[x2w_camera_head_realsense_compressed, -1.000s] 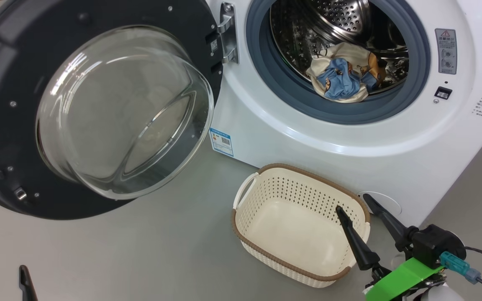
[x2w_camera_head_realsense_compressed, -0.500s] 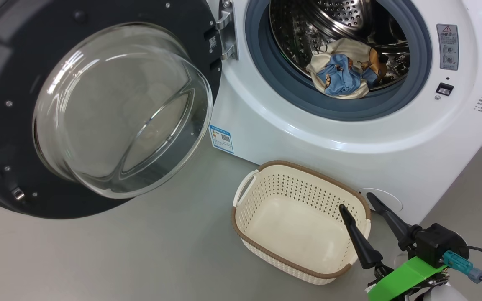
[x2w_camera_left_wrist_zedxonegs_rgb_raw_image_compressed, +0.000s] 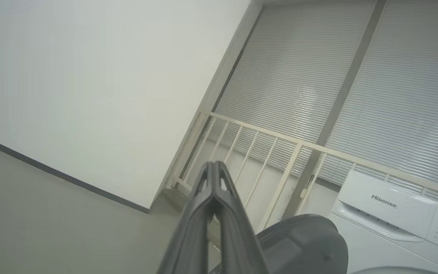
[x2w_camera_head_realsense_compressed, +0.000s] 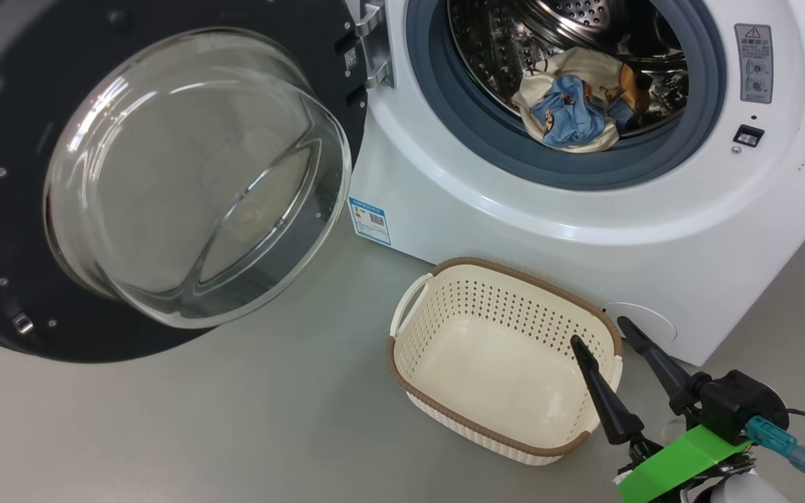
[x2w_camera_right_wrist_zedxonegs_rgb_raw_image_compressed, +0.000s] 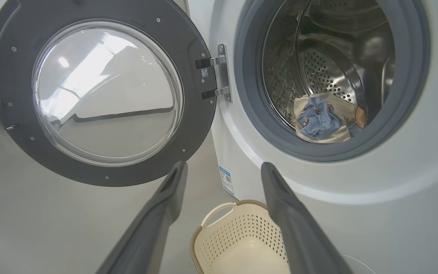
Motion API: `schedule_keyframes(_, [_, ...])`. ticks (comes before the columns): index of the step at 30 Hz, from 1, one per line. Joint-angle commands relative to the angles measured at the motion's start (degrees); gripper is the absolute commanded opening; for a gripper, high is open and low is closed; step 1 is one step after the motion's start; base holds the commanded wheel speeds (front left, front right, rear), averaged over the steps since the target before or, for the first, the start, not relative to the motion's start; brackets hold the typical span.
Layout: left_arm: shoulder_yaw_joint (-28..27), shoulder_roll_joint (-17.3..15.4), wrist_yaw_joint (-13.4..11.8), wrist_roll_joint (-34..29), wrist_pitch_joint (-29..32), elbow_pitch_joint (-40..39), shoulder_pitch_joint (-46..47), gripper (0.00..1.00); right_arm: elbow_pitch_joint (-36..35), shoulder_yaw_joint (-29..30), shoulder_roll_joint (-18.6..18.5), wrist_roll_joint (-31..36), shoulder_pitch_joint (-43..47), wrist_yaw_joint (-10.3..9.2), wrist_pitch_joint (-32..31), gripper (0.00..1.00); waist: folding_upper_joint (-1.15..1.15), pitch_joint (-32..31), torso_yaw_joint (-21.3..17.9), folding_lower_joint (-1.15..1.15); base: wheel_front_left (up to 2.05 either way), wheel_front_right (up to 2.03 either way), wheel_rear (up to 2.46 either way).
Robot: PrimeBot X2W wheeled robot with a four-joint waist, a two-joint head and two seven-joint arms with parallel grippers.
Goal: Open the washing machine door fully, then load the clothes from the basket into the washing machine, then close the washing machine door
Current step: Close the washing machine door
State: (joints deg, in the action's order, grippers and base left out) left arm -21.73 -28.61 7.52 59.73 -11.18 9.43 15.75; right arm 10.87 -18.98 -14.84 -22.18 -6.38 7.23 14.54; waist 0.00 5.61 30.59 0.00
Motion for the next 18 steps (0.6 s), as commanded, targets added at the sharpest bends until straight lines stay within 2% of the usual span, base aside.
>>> schedule_keyframes(1, [-0.82, -5.36, -0.04, 2.44, 0.92, 1.41, 3.83, 0.00, -1.59, -0.72, -0.50, -0.26, 0.09, 0.25, 0.46, 1.00, 0.00, 0.19, -0.08, 0.00, 0.00, 0.00, 0.00])
schedule_keyframes(4, [2.50, -9.63, -0.04, 6.15, 3.20, 6.73, 8.24, 0.00, -1.76, -0.63, -0.64, -0.22, 0.14, 0.25, 0.46, 1.00, 0.00, 0.56, -0.18, 0.00, 0.00, 0.00, 0.00])
schedule_keyframes(8, [7.62, -13.45, -0.04, 9.99, 7.77, 13.91, 14.54, 0.00, -1.99, -0.51, -0.94, -0.04, 0.16, 0.25, 0.46, 1.00, 0.00, 1.25, -0.26, 0.00, 0.00, 0.00, 0.00])
schedule_keyframes(14, [15.63, -15.98, -0.04, 13.01, 16.70, 25.84, 24.33, 0.00, -2.97, -0.33, -1.89, 0.40, 0.33, 0.25, 0.46, 1.00, 0.00, 3.50, -0.22, 0.00, 0.00, 0.00, 0.00])
schedule_keyframes(18, [19.51, -15.51, -0.04, 15.21, 22.53, 32.94, 29.13, 0.00, -3.79, 0.19, -2.70, 0.54, 0.49, 0.25, 0.46, 1.00, 0.00, 4.98, -0.12, 0.00, 0.00, 0.00, 0.00])
